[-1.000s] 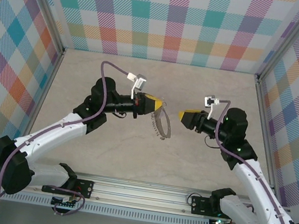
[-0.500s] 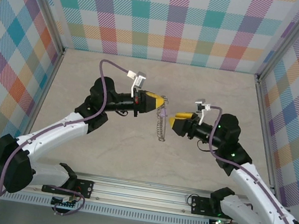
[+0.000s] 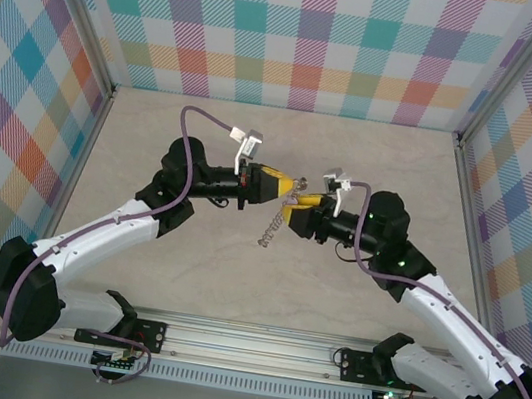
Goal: Put the keys on the keyring
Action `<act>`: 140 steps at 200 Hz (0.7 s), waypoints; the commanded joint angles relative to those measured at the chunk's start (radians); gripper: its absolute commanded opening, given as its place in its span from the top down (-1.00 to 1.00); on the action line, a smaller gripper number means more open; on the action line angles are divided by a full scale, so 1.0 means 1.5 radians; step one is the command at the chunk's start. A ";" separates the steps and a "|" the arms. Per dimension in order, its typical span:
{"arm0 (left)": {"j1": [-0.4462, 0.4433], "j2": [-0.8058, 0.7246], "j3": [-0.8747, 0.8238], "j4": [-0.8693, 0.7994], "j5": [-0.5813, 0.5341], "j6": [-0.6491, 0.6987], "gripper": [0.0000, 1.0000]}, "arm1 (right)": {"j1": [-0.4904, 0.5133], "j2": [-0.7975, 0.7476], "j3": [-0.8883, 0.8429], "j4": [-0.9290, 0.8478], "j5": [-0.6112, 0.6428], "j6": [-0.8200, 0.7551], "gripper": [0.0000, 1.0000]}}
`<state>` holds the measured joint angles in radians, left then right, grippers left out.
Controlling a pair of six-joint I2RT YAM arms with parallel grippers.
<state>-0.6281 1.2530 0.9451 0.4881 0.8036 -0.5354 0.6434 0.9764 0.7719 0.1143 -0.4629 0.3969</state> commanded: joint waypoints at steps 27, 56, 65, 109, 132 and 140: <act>-0.010 -0.005 0.018 0.052 0.017 -0.008 1.00 | 0.010 -0.025 0.002 -0.001 0.009 -0.019 0.59; -0.010 -0.003 0.017 0.059 0.015 -0.012 1.00 | 0.010 -0.045 -0.010 -0.006 0.018 -0.017 0.90; -0.010 -0.002 0.017 0.061 0.015 -0.015 1.00 | 0.010 -0.045 -0.009 -0.006 0.015 -0.016 0.98; -0.009 0.000 0.017 0.066 0.015 -0.019 1.00 | 0.011 -0.024 0.011 -0.005 -0.002 -0.007 1.00; -0.010 -0.003 0.017 0.060 0.012 -0.016 1.00 | 0.013 -0.008 0.033 -0.020 -0.005 -0.010 1.00; -0.010 -0.004 0.018 0.051 0.010 -0.011 1.00 | 0.014 -0.005 0.040 -0.029 -0.004 -0.012 1.00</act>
<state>-0.6281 1.2560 0.9451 0.5228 0.8028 -0.5579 0.6563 0.9493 0.7799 0.0887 -0.4572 0.3805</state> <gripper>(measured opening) 0.048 0.068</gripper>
